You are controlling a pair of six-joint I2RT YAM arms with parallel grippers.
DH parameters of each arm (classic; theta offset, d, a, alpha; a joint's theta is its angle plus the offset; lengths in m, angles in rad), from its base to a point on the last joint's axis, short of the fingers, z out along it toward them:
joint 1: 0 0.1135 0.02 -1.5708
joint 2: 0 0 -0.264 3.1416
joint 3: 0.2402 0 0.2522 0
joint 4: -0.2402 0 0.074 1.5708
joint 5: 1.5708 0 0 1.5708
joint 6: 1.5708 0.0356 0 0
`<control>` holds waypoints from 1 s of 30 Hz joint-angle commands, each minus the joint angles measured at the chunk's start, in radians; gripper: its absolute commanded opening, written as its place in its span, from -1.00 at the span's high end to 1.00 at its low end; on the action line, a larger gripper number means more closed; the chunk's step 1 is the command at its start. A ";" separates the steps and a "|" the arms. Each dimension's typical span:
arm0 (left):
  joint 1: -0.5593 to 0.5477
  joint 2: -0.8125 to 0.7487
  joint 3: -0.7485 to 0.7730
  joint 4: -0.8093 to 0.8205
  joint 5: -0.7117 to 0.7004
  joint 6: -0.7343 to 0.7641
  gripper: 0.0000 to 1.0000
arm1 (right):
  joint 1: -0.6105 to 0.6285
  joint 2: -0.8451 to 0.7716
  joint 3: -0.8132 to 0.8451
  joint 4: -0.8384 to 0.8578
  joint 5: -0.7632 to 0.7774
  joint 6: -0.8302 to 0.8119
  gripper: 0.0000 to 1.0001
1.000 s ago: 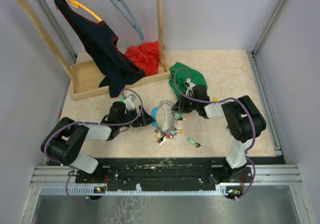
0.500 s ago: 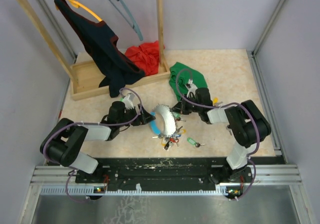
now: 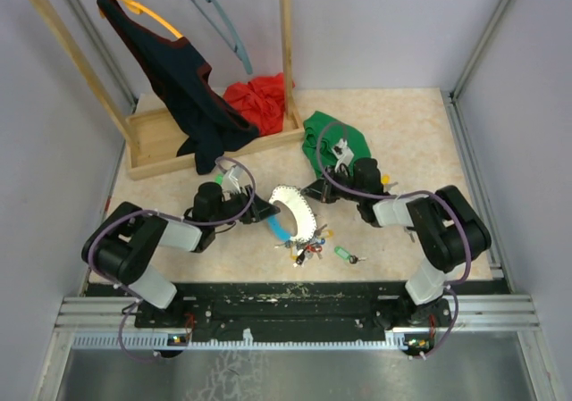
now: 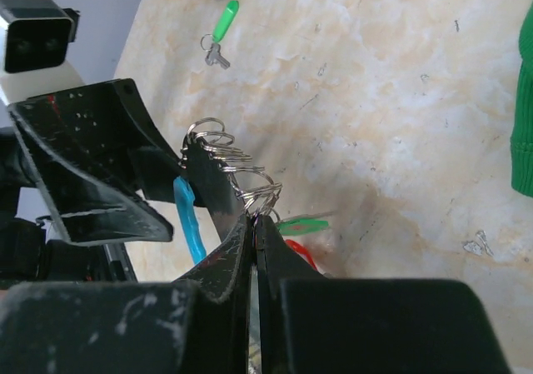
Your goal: Put the keys on the keyring
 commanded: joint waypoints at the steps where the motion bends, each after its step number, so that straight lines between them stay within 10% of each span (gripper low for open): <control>1: 0.001 0.076 -0.011 0.161 0.064 -0.056 0.03 | 0.006 -0.043 -0.013 0.135 -0.035 0.029 1.00; 6: 0.001 0.082 -0.020 0.219 0.089 -0.057 0.51 | 0.006 -0.054 -0.023 0.137 -0.034 0.019 1.00; 12: 0.001 -0.100 0.037 -0.119 0.009 0.127 0.99 | 0.006 -0.097 -0.033 0.110 -0.020 -0.023 0.86; 22: -0.001 -0.324 0.322 -0.836 -0.134 0.489 1.00 | 0.006 -0.244 -0.067 0.043 0.034 -0.137 0.11; 30: -0.053 -0.280 0.673 -1.317 -0.229 0.724 1.00 | 0.006 -0.275 -0.093 0.052 0.060 -0.203 -0.08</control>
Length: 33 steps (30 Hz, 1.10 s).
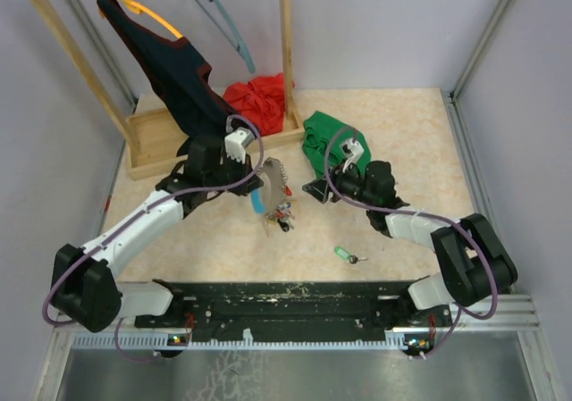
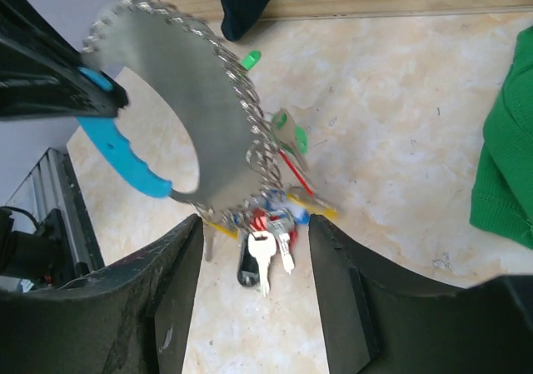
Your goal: Put the keys on the keyring
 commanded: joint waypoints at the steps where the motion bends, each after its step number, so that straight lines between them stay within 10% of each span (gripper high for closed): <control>1: -0.039 0.036 0.217 -0.355 -0.082 0.204 1.00 | 0.007 -0.034 -0.020 0.059 0.013 -0.072 -0.09; 9: -0.113 0.224 0.507 -0.694 -0.154 0.408 1.00 | 0.046 0.027 -0.195 0.550 -0.024 -0.159 -0.13; 33: -0.278 0.424 0.787 -0.952 -0.226 0.478 1.00 | 0.227 0.333 -0.328 1.034 0.183 -0.597 0.22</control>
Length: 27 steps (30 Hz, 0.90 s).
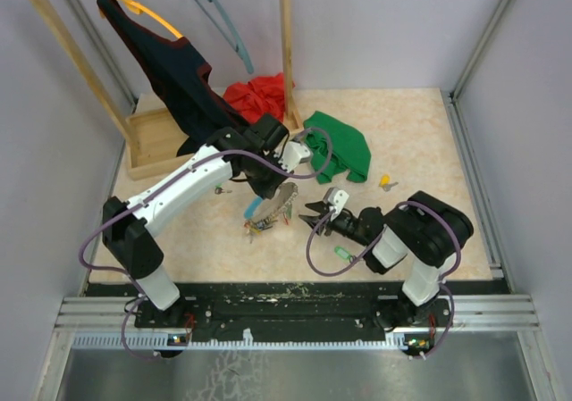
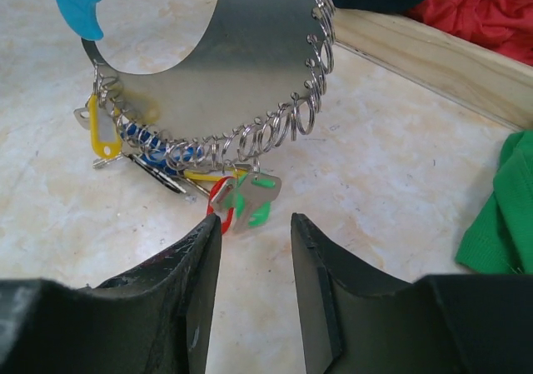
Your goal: Put the keys on the keyring
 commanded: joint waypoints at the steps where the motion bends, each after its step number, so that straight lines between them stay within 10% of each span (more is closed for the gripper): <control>1: -0.011 -0.002 0.028 -0.029 -0.008 0.014 1.00 | 0.035 0.019 0.014 0.190 0.052 -0.096 0.23; 27: -0.025 -0.013 0.021 -0.019 0.056 0.032 1.00 | 0.084 0.047 0.064 0.192 0.065 -0.162 0.47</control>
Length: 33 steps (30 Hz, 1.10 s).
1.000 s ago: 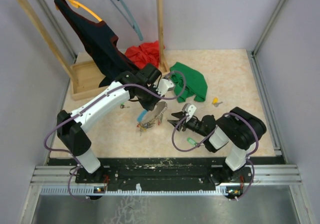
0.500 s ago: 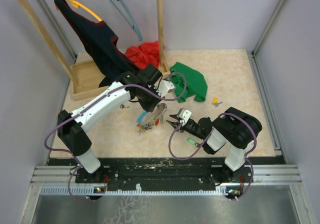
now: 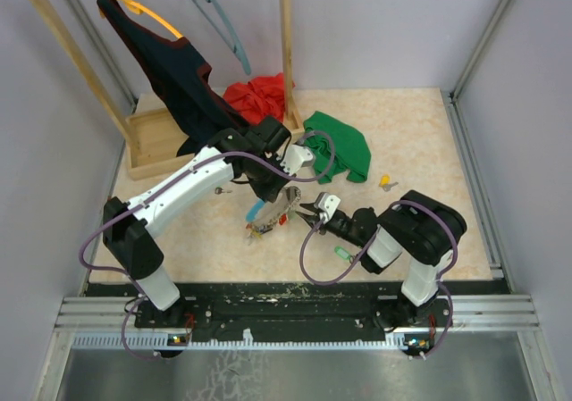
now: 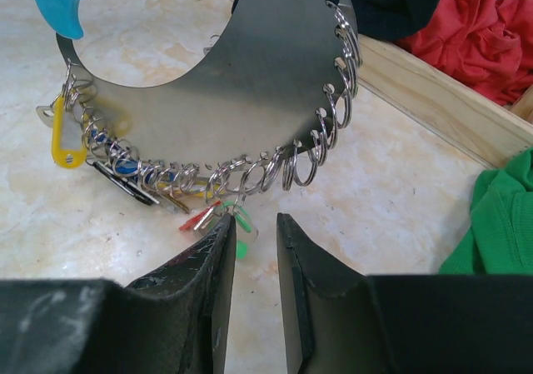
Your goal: Put the keys on the keyring
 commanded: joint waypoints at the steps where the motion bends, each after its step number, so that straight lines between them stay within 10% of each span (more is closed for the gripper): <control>1: -0.008 -0.014 0.020 -0.002 0.024 0.021 1.00 | 0.012 0.008 0.029 0.178 -0.012 0.000 0.48; 33: -0.009 0.004 0.018 0.002 0.040 0.024 1.00 | 0.012 -0.072 0.021 0.177 0.041 0.022 0.55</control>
